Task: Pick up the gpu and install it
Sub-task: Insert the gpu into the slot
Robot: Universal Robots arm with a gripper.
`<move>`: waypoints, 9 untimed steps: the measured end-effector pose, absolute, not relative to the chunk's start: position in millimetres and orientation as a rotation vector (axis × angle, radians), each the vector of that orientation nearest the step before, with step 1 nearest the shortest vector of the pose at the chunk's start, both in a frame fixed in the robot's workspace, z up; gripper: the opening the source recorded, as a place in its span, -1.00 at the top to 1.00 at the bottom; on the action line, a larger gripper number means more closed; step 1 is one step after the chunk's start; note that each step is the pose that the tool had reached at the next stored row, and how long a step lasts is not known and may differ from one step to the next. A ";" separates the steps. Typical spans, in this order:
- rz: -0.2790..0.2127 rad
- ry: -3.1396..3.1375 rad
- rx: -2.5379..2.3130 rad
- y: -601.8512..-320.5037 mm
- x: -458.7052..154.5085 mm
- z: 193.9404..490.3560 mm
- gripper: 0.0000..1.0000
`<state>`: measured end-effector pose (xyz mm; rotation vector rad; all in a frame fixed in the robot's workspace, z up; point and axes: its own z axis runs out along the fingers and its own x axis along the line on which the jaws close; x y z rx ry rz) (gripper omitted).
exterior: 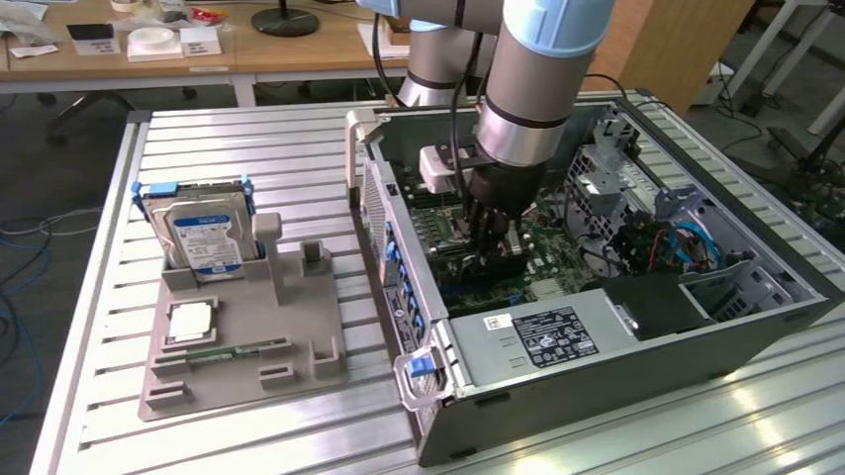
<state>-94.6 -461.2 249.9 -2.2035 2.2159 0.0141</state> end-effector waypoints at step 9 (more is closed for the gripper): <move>0.014 2.216 -2.203 -461.2 -94.9 248.4 0.47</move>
